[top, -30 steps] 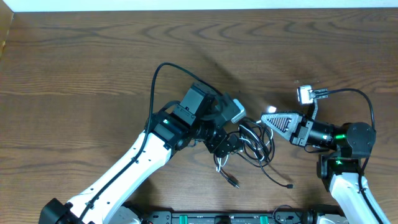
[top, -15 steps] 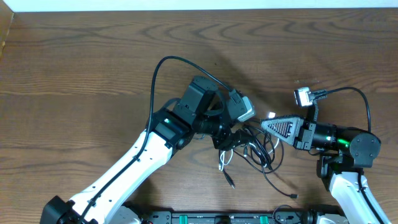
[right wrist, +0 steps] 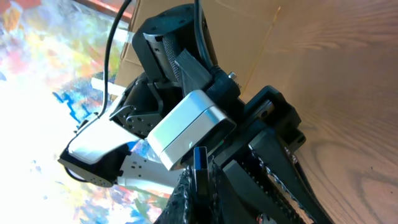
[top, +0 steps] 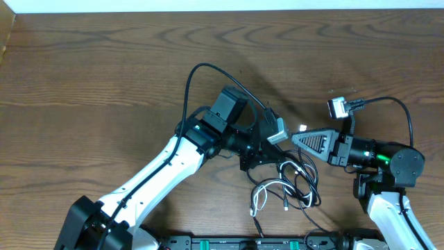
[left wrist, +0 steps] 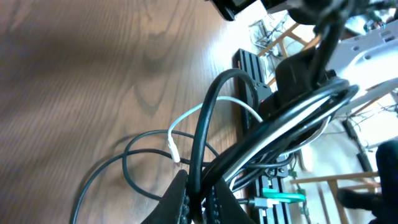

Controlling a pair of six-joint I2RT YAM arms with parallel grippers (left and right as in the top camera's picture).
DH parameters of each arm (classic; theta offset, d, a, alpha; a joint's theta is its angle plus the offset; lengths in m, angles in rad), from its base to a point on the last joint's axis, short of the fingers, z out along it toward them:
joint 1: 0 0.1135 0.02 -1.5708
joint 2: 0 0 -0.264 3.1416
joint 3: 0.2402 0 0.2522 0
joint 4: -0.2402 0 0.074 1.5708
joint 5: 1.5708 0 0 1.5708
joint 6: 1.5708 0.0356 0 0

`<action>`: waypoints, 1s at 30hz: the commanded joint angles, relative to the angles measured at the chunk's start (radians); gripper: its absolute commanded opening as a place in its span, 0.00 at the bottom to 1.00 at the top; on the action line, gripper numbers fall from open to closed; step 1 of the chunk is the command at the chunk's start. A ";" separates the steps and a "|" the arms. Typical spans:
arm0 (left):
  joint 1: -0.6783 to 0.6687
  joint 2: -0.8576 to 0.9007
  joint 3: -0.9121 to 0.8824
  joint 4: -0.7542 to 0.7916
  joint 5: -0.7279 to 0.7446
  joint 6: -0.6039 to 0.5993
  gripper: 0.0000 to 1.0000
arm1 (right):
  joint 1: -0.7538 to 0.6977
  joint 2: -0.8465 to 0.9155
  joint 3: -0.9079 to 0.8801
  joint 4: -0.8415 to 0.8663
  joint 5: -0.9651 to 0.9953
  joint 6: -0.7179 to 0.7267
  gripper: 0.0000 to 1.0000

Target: Untangle cables

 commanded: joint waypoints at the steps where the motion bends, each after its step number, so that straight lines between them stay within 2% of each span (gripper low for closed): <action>1: 0.069 0.001 0.005 0.000 -0.023 -0.155 0.08 | 0.000 -0.005 0.010 0.005 0.048 -0.076 0.17; 4: 0.142 0.001 0.005 -0.006 -0.134 -0.323 0.08 | -0.001 -0.003 0.010 0.001 0.062 -0.202 0.32; 5: 0.187 0.001 0.005 -0.006 -0.178 -0.407 0.08 | -0.001 0.000 0.010 0.001 0.068 -0.290 0.49; 8: 0.276 0.001 0.005 -0.003 -0.206 -0.595 0.07 | -0.001 0.002 0.010 -0.025 0.071 -0.470 0.71; 11: 0.364 0.001 0.005 -0.003 -0.205 -0.781 0.07 | 0.000 0.011 0.010 -0.154 0.122 -0.624 0.80; 14: 0.415 0.001 0.005 -0.003 -0.203 -0.908 0.07 | 0.001 0.031 0.010 -0.438 0.285 -0.715 0.83; 17: 0.423 0.001 0.005 -0.003 -0.177 -0.908 0.07 | 0.021 0.055 0.010 -0.598 0.327 -0.814 0.83; 20: 0.422 0.001 0.005 0.005 -0.084 -0.839 0.07 | 0.065 0.065 0.010 -0.610 0.335 -0.799 0.89; 22: 0.422 0.001 0.005 0.014 -0.003 -0.792 0.08 | 0.091 0.064 0.010 -0.612 0.358 -0.755 0.89; 26: 0.418 0.001 0.005 0.019 0.065 -0.792 0.07 | 0.120 0.064 0.010 -0.665 0.444 -0.749 0.91; 27: 0.414 0.001 0.005 0.005 0.015 -0.780 0.12 | 0.120 0.064 0.010 -0.699 0.477 -0.757 0.92; 28: 0.402 0.001 0.005 -0.040 -0.150 -0.782 0.48 | 0.120 0.064 0.010 -0.745 0.506 -0.801 0.97; 30: 0.381 0.001 0.005 -0.081 -0.296 -0.785 0.80 | 0.115 0.064 0.010 -0.775 0.516 -0.838 0.99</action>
